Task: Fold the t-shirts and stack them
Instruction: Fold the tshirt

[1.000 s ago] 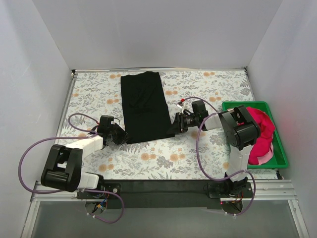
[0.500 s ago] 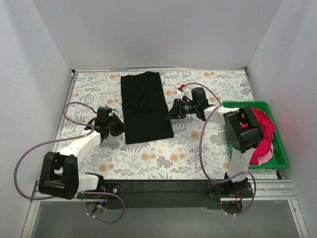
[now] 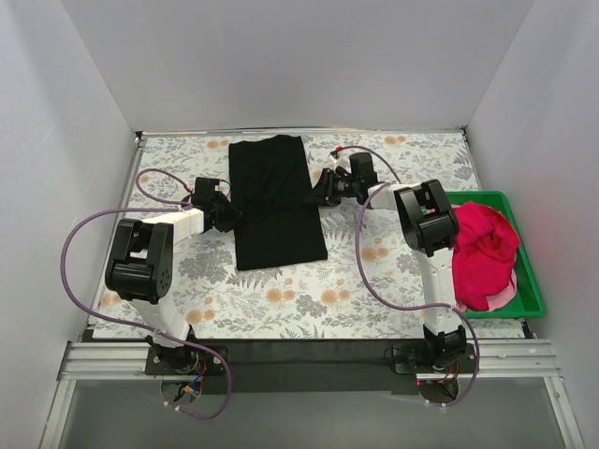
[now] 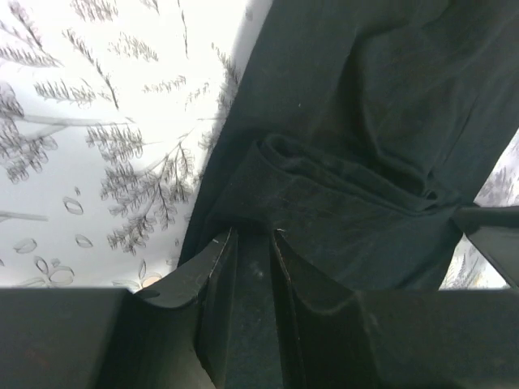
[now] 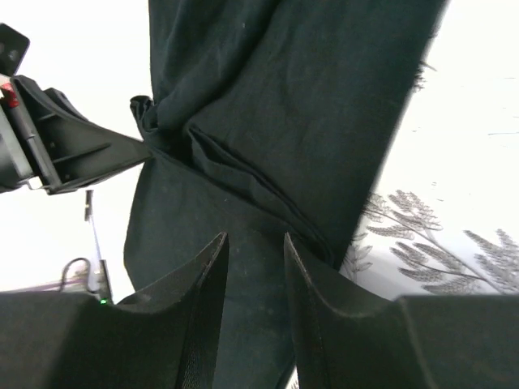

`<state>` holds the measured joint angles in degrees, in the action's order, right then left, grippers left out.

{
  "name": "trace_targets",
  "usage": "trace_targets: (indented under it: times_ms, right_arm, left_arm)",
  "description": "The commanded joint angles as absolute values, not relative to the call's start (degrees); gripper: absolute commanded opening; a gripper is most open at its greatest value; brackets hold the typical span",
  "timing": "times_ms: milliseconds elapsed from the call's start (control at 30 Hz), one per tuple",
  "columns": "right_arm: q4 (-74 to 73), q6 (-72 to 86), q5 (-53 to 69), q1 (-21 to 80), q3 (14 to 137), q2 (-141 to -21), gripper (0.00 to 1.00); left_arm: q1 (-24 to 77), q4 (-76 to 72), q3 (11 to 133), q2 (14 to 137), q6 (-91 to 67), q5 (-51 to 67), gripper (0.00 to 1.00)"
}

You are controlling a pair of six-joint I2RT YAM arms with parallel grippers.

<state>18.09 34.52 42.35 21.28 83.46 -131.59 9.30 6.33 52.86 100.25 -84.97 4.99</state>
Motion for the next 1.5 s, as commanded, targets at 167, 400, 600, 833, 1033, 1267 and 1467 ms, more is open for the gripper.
trace_targets:
  times_ms: [167,400,600,833,1033,1267,1467]
  right_arm:
    - [17.9,34.6,42.0,18.8,82.3,-129.3,0.36]
    - [17.8,33.1,45.8,21.6,66.9,-113.8,0.36]
    - [17.8,32.0,48.1,27.7,58.4,-108.2,0.36]
    - [20.2,31.2,47.5,28.7,53.6,-111.3,0.36]
    - [20.0,28.3,45.9,27.7,49.8,-112.5,0.35]
    - [7.3,22.3,40.3,28.0,50.2,-102.7,0.36]
    - [-3.1,17.2,29.6,30.8,57.3,-98.4,0.35]
  left_arm:
    - [8.0,8.7,52.1,96.3,-82.4,2.6,0.25]
    - [10.1,16.4,46.7,81.3,-83.6,10.4,0.26]
    - [19.1,17.4,37.1,75.2,-89.1,11.1,0.25]
    - [19.5,13.7,29.7,75.4,-93.3,4.7,0.19]
    - [19.5,16.6,27.2,74.6,-95.5,2.6,0.18]
    - [19.7,29.3,36.3,64.4,-92.7,-1.6,0.24]
    - [21.1,31.9,43.0,65.1,-90.7,-3.1,0.26]
